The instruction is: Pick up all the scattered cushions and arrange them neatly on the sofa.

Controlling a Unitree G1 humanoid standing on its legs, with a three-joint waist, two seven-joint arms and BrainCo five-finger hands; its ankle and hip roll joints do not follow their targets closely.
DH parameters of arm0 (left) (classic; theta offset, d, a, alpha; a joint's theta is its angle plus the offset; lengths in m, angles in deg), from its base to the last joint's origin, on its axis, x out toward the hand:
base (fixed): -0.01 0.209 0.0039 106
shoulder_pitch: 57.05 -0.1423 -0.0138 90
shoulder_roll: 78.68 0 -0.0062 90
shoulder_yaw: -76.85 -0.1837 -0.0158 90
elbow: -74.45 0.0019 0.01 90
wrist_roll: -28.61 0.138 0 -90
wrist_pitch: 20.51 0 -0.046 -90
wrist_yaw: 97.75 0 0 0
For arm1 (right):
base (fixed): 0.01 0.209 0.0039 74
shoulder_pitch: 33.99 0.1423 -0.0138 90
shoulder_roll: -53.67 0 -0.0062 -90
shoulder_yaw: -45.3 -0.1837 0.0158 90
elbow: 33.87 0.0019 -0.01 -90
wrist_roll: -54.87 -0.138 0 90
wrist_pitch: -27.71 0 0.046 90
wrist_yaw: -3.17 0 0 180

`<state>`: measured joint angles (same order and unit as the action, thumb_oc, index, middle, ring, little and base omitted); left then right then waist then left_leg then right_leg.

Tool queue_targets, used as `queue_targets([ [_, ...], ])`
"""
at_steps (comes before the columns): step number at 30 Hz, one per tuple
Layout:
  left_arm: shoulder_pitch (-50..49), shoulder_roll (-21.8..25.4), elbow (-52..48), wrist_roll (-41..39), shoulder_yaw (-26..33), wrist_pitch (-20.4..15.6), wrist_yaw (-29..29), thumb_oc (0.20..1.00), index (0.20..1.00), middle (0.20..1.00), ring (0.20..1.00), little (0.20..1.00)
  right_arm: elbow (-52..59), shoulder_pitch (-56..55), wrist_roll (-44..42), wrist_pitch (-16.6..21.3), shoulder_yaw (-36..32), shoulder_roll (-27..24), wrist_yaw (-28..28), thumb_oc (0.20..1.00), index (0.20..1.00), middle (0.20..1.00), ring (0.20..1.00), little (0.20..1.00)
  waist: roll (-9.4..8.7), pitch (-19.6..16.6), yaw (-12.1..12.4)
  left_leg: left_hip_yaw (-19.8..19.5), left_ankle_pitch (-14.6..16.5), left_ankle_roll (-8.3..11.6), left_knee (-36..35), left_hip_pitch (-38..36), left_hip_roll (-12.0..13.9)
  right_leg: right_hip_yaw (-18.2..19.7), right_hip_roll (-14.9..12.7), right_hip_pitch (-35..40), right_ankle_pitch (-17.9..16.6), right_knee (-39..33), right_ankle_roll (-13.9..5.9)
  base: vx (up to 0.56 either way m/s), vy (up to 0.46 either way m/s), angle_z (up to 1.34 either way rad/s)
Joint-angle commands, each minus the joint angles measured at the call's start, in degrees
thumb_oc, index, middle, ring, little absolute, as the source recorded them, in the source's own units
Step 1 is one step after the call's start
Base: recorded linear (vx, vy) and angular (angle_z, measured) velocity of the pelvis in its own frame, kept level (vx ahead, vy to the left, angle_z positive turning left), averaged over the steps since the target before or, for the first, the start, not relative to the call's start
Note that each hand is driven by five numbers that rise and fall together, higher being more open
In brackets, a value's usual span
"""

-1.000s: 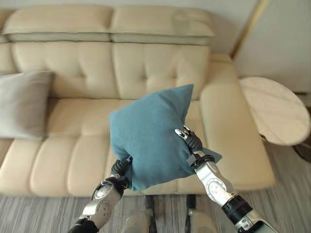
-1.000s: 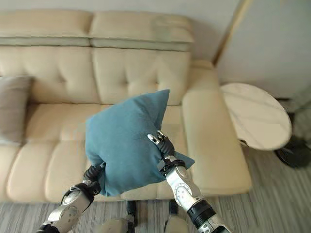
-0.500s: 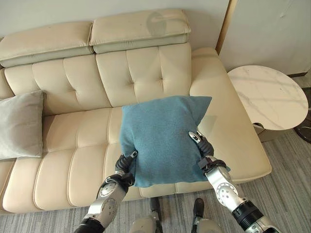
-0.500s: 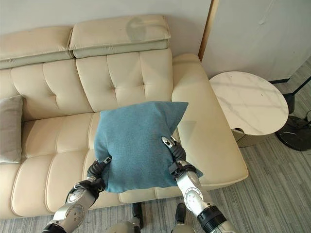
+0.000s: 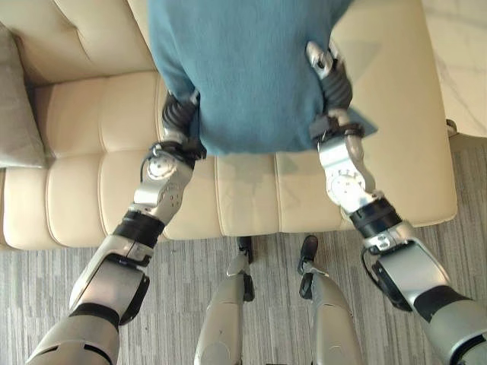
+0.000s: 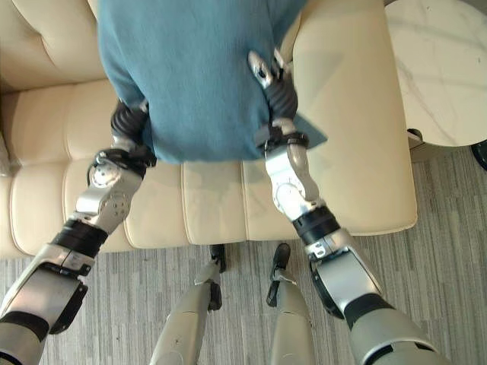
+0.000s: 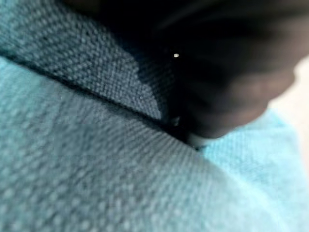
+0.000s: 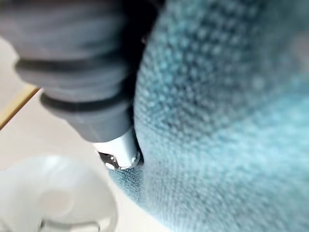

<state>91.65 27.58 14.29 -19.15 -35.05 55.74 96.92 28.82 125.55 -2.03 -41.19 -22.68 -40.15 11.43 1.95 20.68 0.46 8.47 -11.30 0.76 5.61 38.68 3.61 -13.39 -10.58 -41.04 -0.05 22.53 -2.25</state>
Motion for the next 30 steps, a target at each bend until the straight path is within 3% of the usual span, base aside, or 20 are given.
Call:
queue_targets([
  [1, 18.2, -6.0, -9.5, 10.3, -11.9, -7.0, -3.9, 0.200, 0.200, 0.200, 0.200, 0.200, 5.8, 8.2, 12.9, -2.0, 12.5, 9.9, -0.7, 0.200, 0.200, 0.200, 0.200, 0.200, -3.62, -4.2, 0.0, -2.3, 13.8, 3.45, 7.7, 0.7, 0.9, 6.3, -1.5, 1.6, 0.9, -9.0, -6.22, 0.01, 0.017, 0.08],
  [4, 25.6, -4.2, -0.7, 14.6, -14.4, -6.8, 0.3, 0.200, 0.200, 0.200, 0.200, 0.200, 2.4, 16.4, 20.4, -0.1, 13.0, 4.9, 5.4, 0.200, 0.200, 0.200, 0.200, 0.200, -4.10, -4.6, -0.3, -2.4, 13.6, 3.90, 7.7, 4.2, 1.0, 6.1, -1.8, -1.7, 0.4, -9.0, -6.72, 0.01, 0.017, 0.08],
  [5, 29.4, -3.7, 2.6, 17.4, -16.0, -6.4, 2.4, 0.200, 0.200, 0.200, 0.200, 0.200, 0.4, 20.0, 27.7, -0.5, 13.5, 2.3, 10.6, 0.200, 0.200, 0.200, 0.200, 0.200, -4.23, -4.5, -0.4, -2.6, 13.4, 4.01, 7.5, 5.3, 0.8, 6.0, -1.9, -2.6, 0.2, -9.0, -6.94, 0.01, 0.013, 0.05],
  [6, 31.5, -2.2, 5.4, 21.2, -17.3, -6.0, 4.9, 0.200, 0.200, 0.200, 0.200, 0.200, -1.0, 22.8, 38.1, -2.1, 15.7, -1.4, 16.2, 0.200, 0.200, 0.200, 0.200, 0.200, -4.45, -4.5, -0.5, -2.5, 13.2, 4.06, 7.2, 5.8, 0.8, 5.9, -2.0, -3.2, 0.0, -9.1, -7.20, 0.00, 0.007, 0.05],
  [8, 37.2, -1.8, 10.3, 31.0, -20.8, -3.7, 11.3, 0.200, 0.200, 0.200, 0.200, 0.200, -3.0, 28.2, 59.5, -9.4, 19.9, -6.3, 27.6, 0.200, 0.200, 0.200, 0.200, 0.200, -4.78, -4.1, -0.5, -2.9, 12.9, 4.02, 6.9, 7.1, 0.3, 6.0, -1.9, -4.3, -0.2, -9.4, -7.40, 0.01, 0.003, 0.06],
  [9, 39.3, -2.8, 14.1, 37.1, -22.3, -0.3, 15.7, 0.200, 0.200, 0.200, 0.200, 0.200, -5.9, 30.1, 64.9, -12.6, 20.7, -7.1, 31.6, 0.200, 0.200, 0.200, 0.200, 0.200, -4.97, -3.8, -0.7, -3.1, 12.7, 4.04, 6.7, 7.6, 0.1, 5.9, -1.9, -4.4, -0.4, -9.7, -7.49, 0.01, -0.009, 0.05],
  [10, 44.4, -3.9, 19.7, 45.6, -24.8, 4.8, 18.4, 0.219, 0.219, 0.219, 0.219, 0.219, -11.8, 32.7, 68.5, -17.7, 20.7, -6.7, 36.4, 1.000, 1.000, 1.000, 1.000, 1.000, -5.19, -3.3, -1.0, -3.2, 12.4, 3.97, 6.2, 8.6, -0.1, 5.8, -1.8, -4.8, -0.7, -10.4, -7.73, 0.01, -0.034, 0.02],
  [11, 45.6, -4.8, 21.9, 48.3, -25.3, 6.8, 19.0, 1.000, 1.000, 1.000, 1.000, 1.000, -12.1, 33.9, 71.2, -20.1, 20.5, -7.2, 37.0, 1.000, 1.000, 1.000, 1.000, 1.000, -5.26, -2.9, -1.1, -3.4, 12.2, 3.95, 6.0, 9.0, -0.3, 5.8, -1.8, -5.1, -0.8, -10.6, -7.80, 0.01, -0.027, 0.04],
  [13, 46.9, -5.4, 23.7, 50.4, -25.4, 7.8, 19.9, 1.000, 1.000, 1.000, 1.000, 1.000, -12.1, 33.4, 71.1, -20.6, 18.5, -7.5, 37.3, 1.000, 1.000, 1.000, 1.000, 1.000, -5.35, -2.6, -1.2, -3.6, 12.0, 3.95, 5.8, 9.6, -0.5, 5.8, -1.7, -5.6, -1.0, -10.7, -7.88, 0.02, -0.002, 0.07],
  [15, 45.2, -4.4, 24.0, 52.2, -21.9, 10.2, 22.6, 1.000, 1.000, 1.000, 1.000, 1.000, -12.6, 31.2, 67.2, -21.4, 14.9, -8.7, 39.0, 1.000, 1.000, 1.000, 1.000, 1.000, -6.08, -2.3, -1.3, -3.8, 12.1, 3.71, 5.5, 10.0, -0.9, 5.9, -1.5, -5.8, -1.2, -11.6, -7.96, 0.03, -0.018, 0.09],
  [22, 40.8, -2.7, 26.1, 49.8, -17.7, 12.3, 24.1, 1.000, 1.000, 1.000, 1.000, 1.000, -13.5, 25.0, 61.6, -20.6, 10.2, -7.6, 39.0, 1.000, 1.000, 1.000, 1.000, 1.000, -6.84, -2.5, -1.8, -3.2, 12.4, 3.00, 5.3, 9.4, -1.4, 6.5, -1.2, -5.2, -1.9, -12.9, -7.81, 0.01, 0.004, 0.01],
  [24, 36.5, 0.6, 25.4, 43.7, -12.7, 11.7, 24.8, 1.000, 1.000, 1.000, 1.000, 1.000, -16.5, 16.3, 55.4, -19.6, 8.1, -4.9, 35.0, 1.000, 1.000, 1.000, 1.000, 1.000, -6.19, -2.1, -2.1, -2.4, 12.7, 2.38, 5.1, 7.2, -1.6, 6.9, -1.0, -3.4, -2.6, -13.6, -7.56, 0.00, 0.084, -0.14],
  [30, 35.4, 7.0, 30.8, 40.4, -13.9, 11.2, 22.0, 1.000, 1.000, 1.000, 1.000, 1.000, -21.9, 8.3, 49.3, -17.3, 7.9, -4.2, 29.9, 1.000, 1.000, 1.000, 1.000, 1.000, -5.08, -1.9, -3.0, -1.5, 12.7, 2.19, 4.9, 4.6, -1.6, 7.4, -0.9, -1.3, -3.2, -13.9, -7.29, 0.00, 0.055, -0.12],
])
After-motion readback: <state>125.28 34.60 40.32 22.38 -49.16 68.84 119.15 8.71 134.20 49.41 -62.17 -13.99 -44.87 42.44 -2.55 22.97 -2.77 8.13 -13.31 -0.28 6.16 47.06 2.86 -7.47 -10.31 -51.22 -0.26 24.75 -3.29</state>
